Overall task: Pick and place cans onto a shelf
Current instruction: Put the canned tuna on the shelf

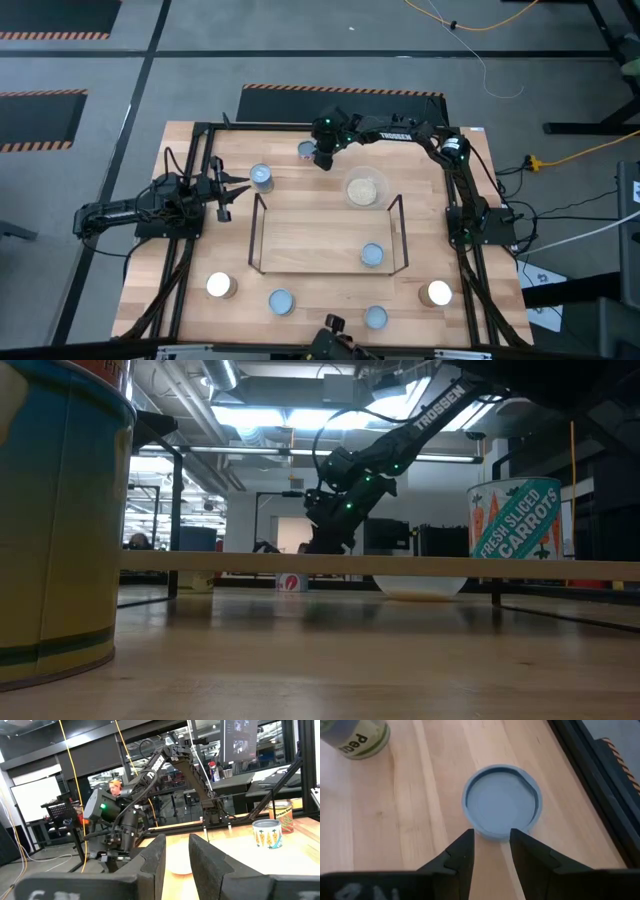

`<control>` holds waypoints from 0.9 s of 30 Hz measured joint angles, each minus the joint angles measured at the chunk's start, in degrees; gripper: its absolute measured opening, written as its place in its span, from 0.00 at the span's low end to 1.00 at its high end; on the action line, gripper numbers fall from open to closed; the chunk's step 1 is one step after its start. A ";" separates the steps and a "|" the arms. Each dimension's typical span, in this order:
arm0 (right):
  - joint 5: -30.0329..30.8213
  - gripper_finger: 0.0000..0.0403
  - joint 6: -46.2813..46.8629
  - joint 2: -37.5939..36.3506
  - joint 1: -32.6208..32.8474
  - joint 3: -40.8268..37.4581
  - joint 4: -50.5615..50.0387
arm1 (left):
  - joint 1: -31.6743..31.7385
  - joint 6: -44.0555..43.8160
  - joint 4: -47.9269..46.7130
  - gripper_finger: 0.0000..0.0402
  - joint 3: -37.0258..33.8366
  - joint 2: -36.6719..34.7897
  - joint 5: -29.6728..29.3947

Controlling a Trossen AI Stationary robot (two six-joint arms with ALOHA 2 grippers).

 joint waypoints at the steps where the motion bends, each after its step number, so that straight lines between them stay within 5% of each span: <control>1: -0.27 0.33 0.83 0.00 0.00 0.00 0.16 | 0.00 0.00 0.00 0.19 0.00 0.00 0.02; 7: -6.46 0.33 4.34 0.00 -0.50 0.00 2.80 | 0.00 0.00 0.02 0.19 0.00 0.00 0.00; 27: -8.00 0.33 9.98 2.58 -2.47 0.04 3.76 | 0.00 0.00 0.06 0.19 0.00 0.00 -0.52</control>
